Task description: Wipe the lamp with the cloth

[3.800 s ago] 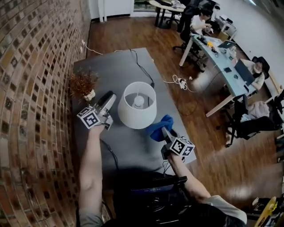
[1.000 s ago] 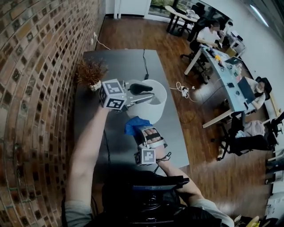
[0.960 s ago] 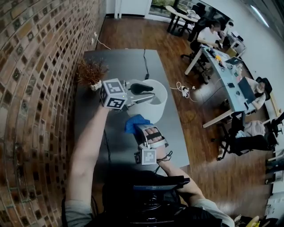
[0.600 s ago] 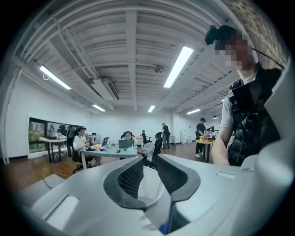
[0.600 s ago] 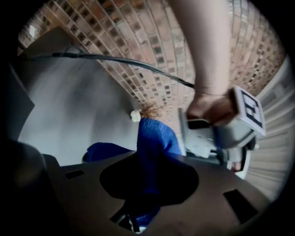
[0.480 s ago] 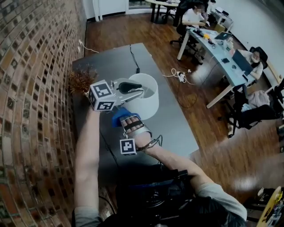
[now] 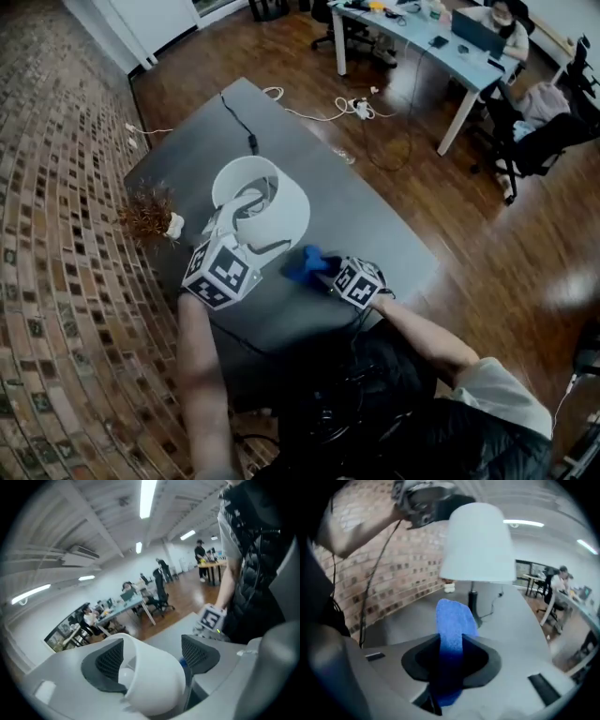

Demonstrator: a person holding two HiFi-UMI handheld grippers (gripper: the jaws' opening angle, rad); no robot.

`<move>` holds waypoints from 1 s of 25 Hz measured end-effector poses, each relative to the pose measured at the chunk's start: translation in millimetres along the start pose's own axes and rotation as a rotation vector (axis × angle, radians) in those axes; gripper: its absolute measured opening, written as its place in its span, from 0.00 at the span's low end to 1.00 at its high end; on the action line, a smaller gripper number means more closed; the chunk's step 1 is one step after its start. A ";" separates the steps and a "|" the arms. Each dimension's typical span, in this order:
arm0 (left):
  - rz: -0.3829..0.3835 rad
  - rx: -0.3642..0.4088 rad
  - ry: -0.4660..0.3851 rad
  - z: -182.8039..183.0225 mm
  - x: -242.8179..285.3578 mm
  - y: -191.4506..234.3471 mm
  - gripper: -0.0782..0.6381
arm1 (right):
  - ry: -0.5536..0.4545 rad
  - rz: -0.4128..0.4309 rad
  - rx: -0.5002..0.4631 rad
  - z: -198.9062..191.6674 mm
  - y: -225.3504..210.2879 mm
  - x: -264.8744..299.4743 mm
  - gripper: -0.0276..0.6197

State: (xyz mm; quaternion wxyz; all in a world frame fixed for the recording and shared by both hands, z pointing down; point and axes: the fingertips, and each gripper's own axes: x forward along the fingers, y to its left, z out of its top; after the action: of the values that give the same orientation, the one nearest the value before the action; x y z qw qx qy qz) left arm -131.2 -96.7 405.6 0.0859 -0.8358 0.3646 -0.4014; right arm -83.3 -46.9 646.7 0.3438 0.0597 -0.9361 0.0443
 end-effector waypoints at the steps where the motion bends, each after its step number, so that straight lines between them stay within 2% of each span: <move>1: -0.040 0.073 0.123 -10.1 9.8 -7.3 0.64 | -0.042 -0.007 0.080 0.9 -10.4 -7.0 0.21; 3: -0.103 0.170 0.344 -30.0 22.5 -10.5 0.65 | -0.110 -0.010 0.176 2.1 -20.0 -16.6 0.21; 5: -0.152 0.163 0.472 -41.0 31.9 -4.5 0.58 | -0.152 0.006 0.222 2.5 -23.2 -20.6 0.21; 6: -0.188 0.135 0.502 -43.1 37.2 -3.5 0.48 | -0.163 0.015 0.234 2.0 -23.5 -20.8 0.21; 8: -0.266 0.047 0.513 -41.4 47.9 -6.7 0.35 | -0.175 0.031 0.252 -1.5 -22.4 -19.6 0.21; 11: -0.307 -0.087 0.477 -33.1 52.3 -5.8 0.25 | -0.185 0.047 0.290 -12.0 -25.2 -20.1 0.21; 14: -0.300 -0.255 0.401 -32.9 34.6 -0.9 0.19 | -0.213 0.035 0.334 -21.5 -38.1 -28.6 0.21; 16: -0.252 -0.419 0.301 -41.8 9.4 6.0 0.18 | -0.254 0.033 0.383 -22.8 -52.1 -38.7 0.21; 19: -0.150 -0.746 0.040 -62.2 -37.0 10.0 0.16 | -0.337 0.057 0.476 -19.9 -73.0 -49.8 0.21; 21: -0.095 -0.920 -0.132 -82.1 -59.0 -1.7 0.16 | -0.404 0.107 0.533 -6.5 -78.2 -51.1 0.21; 23: -0.061 -1.024 -0.237 -103.4 -66.4 -19.4 0.15 | -0.467 0.183 0.569 18.6 -77.1 -45.4 0.21; 25: -0.031 -1.064 -0.283 -115.1 -69.9 -35.2 0.15 | -0.514 0.280 0.581 55.0 -66.9 -33.0 0.21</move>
State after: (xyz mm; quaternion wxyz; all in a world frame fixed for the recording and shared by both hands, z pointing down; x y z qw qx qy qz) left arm -225.4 -6.8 454.7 -0.3062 -0.8149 0.4899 -0.0466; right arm -83.9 -117.2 586.4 0.0581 0.0353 -0.9392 0.3366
